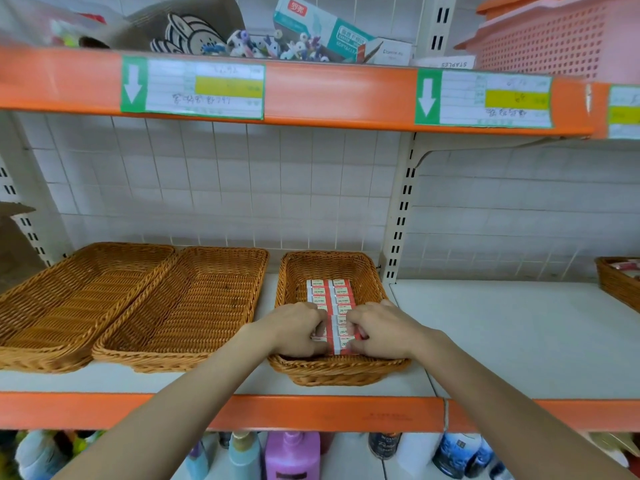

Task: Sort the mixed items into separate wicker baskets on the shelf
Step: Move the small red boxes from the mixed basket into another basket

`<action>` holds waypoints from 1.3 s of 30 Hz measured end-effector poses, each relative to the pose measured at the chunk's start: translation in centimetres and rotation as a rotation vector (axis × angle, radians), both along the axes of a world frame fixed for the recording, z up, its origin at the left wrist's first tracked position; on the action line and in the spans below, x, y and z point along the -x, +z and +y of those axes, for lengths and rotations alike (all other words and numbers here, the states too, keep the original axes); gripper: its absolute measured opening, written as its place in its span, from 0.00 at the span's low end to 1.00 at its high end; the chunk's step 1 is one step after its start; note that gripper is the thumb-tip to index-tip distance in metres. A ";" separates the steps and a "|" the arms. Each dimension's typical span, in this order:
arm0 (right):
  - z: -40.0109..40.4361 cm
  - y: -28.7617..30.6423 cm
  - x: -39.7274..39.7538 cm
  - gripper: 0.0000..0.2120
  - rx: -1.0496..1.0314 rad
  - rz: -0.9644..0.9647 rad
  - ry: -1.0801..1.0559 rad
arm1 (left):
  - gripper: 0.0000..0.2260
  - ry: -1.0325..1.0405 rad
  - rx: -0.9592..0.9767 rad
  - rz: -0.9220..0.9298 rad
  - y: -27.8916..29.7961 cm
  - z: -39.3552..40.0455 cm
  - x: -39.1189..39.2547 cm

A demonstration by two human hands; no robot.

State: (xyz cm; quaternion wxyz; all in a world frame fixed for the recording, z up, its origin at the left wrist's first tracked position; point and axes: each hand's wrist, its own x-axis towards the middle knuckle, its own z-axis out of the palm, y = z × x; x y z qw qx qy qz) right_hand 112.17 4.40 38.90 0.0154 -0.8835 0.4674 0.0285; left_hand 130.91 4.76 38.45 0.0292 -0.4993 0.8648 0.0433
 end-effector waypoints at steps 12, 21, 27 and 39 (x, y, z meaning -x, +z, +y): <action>1.3 0.6 5.3 0.31 -0.018 -0.086 -0.181 | 0.27 0.120 0.094 -0.022 1.4 0.7 6.8; 2.6 0.6 16.2 0.33 -0.039 -0.023 -0.242 | 0.32 0.283 0.208 0.037 0.6 1.9 18.1; 2.9 -0.2 22.1 0.33 -0.029 0.013 -0.282 | 0.31 0.288 0.138 -0.029 -0.4 2.6 24.5; 1.8 -0.4 30.1 0.32 -0.042 0.004 -0.503 | 0.31 0.116 0.028 -0.084 -0.2 -1.7 31.9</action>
